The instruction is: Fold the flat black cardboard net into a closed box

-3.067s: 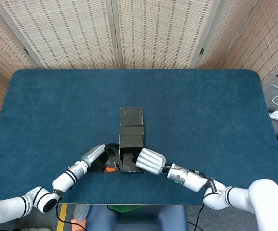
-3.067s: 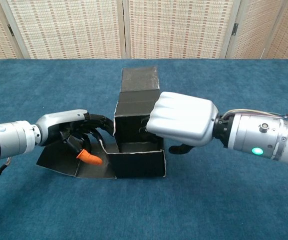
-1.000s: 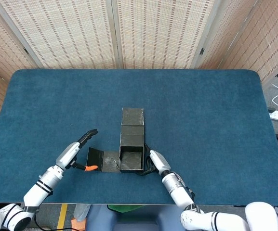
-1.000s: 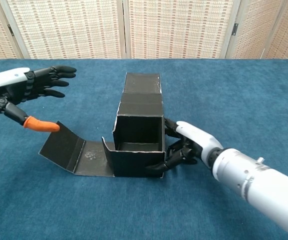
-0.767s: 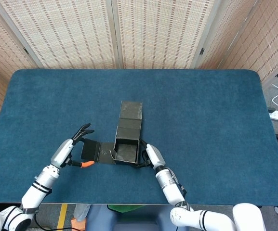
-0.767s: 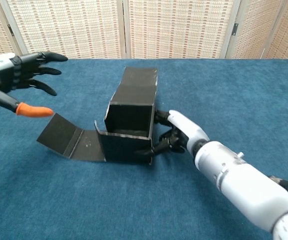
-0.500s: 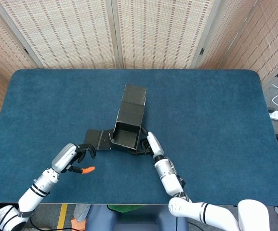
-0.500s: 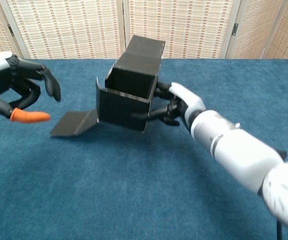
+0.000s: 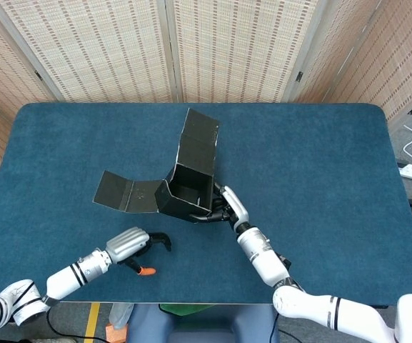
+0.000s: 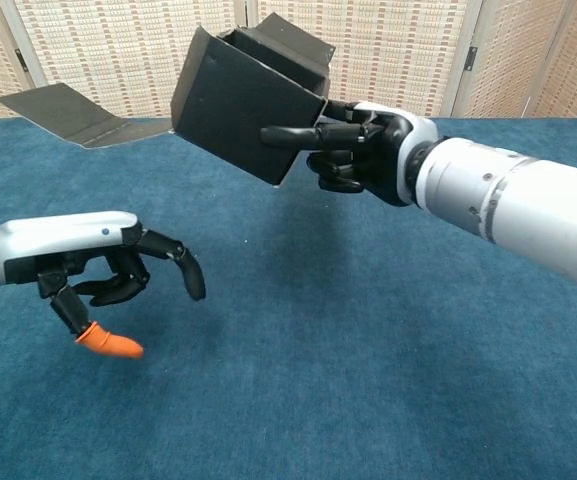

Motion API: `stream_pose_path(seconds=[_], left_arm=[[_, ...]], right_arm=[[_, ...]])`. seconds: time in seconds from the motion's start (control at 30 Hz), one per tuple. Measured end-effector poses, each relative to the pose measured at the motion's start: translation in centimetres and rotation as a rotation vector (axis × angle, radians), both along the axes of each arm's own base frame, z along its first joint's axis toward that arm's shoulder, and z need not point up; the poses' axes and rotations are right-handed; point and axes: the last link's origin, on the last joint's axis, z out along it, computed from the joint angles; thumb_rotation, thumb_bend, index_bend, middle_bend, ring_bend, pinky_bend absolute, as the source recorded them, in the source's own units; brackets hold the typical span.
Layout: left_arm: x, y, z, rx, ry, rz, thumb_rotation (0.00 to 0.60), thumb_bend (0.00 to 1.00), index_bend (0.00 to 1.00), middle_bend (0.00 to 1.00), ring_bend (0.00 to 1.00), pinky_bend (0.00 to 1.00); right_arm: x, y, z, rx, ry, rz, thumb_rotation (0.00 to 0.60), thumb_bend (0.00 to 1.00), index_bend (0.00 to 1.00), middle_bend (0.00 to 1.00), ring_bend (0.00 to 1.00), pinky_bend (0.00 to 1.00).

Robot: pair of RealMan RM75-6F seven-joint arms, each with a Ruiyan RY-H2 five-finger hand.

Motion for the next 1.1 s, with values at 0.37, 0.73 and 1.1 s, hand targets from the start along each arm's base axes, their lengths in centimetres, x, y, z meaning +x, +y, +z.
stream_pose_path(seconds=[0.37,0.73,1.1], left_arm=[[0.2,1.7,4.2,0.329,-0.187,0.017,0.6,0.35,0.35,0.34,0.83,0.93],[1.5,1.5,4.4,0.474,-0.193,-0.081,0.6,0.4,0.36,0.35,0.83,0.93],[3.0,2.0,2.3,0.528,-0.169,-0.239,0.6,0.37,0.36,0.35,0.82,0.93]], right_arm=[[-3.5,1.7,0.7,0.043,0.072,0.019,0.6,0.2,0.44,0.6,0.84,1.0],[-4.3,3.0,-0.8,0.047,0.115,0.073,0.6,0.2,0.44,0.6,0.84,1.0],[-4.3,3.2,-2.8,0.022,0.195,0.132,0.6,0.2,0.45,0.59,0.84,1.0]])
